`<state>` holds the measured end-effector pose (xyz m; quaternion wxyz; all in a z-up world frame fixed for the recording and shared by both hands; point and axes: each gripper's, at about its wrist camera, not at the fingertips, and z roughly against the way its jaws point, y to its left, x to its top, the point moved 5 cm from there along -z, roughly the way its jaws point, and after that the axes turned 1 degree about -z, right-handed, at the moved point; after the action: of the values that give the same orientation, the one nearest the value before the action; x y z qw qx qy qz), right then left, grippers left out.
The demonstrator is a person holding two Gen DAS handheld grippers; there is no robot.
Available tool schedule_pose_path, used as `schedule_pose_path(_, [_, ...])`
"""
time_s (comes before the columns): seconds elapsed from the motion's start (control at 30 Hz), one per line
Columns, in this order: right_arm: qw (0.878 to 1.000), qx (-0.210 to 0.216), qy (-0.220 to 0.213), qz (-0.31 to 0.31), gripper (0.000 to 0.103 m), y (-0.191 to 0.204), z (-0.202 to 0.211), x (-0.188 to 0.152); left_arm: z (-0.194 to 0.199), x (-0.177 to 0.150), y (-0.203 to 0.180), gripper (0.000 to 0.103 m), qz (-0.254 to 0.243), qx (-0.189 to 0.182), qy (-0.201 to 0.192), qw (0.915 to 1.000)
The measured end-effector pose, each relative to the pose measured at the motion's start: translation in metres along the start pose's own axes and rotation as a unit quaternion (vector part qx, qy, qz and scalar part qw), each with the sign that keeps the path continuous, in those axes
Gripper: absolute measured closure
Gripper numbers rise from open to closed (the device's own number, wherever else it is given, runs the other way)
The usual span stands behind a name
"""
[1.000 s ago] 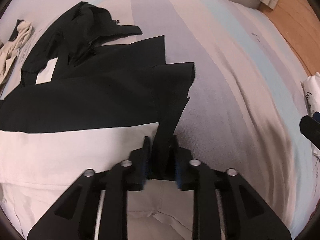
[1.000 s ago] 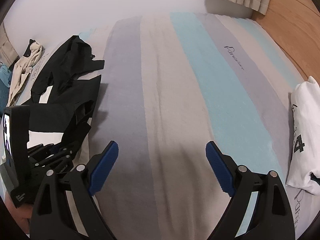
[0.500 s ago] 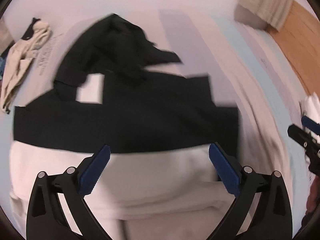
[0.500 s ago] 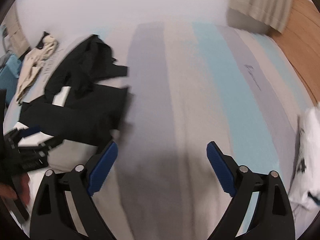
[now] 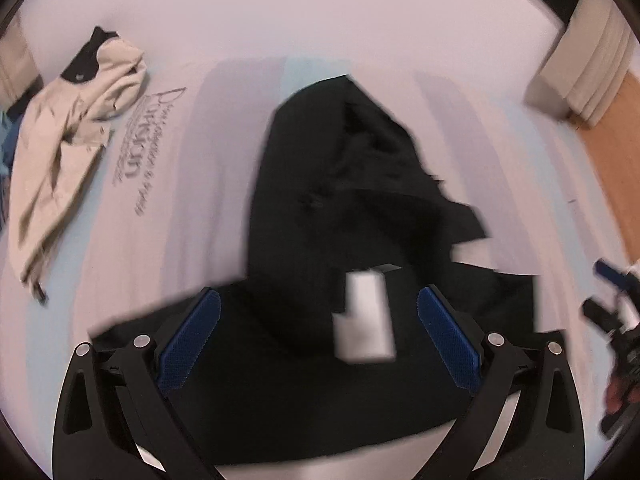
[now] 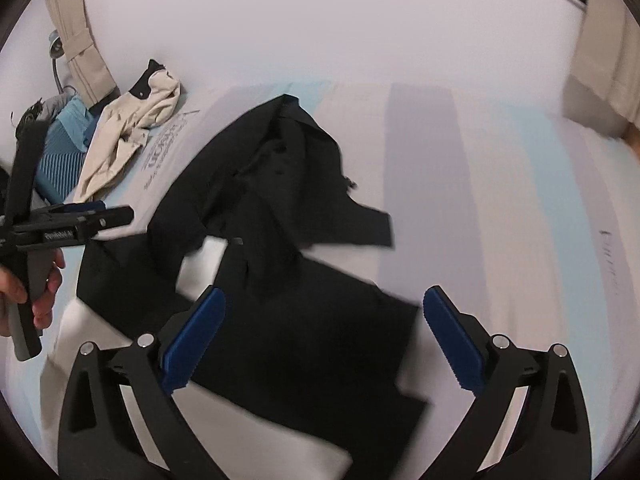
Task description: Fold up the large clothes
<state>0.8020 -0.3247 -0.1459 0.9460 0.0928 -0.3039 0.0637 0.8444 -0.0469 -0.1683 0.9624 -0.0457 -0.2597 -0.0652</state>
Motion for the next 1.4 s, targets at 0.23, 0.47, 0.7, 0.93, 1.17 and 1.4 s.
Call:
schedule_pose_path(0.23, [1.000, 0.000, 0.010, -0.029, 0.007, -0.006, -0.079, 0.054, -0.055, 0.034, 0.023, 0.006, -0.042, 0.008, 0.020, 0.9989])
schedule_pose_path(0.47, [0.999, 0.003, 0.046, -0.016, 0.007, -0.026, -0.153, 0.103, -0.098, 0.067, 0.034, 0.006, -0.052, 0.016, 0.017, 0.9984])
schedule_pose_path(0.7, [0.997, 0.022, 0.071, -0.018, 0.008, -0.027, -0.199, 0.130, -0.120, 0.091, 0.052, 0.006, -0.028, 0.009, 0.024, 0.9993])
schedule_pose_path(0.93, [0.997, 0.002, 0.072, 0.013, 0.009, -0.016, -0.224, 0.147, -0.134, 0.101, 0.060, 0.006, -0.006, -0.013, 0.027, 0.9995])
schedule_pose_path(1.17, [0.994, -0.029, 0.061, 0.082, 0.020, -0.007, -0.248, 0.156, -0.153, 0.112, 0.054, 0.006, -0.015, -0.016, 0.030, 0.9993])
schedule_pose_path(1.4, [0.993, -0.029, 0.065, 0.092, 0.020, -0.008, -0.270, 0.156, -0.176, 0.120, 0.051, 0.006, -0.010, 0.000, 0.039, 0.9992])
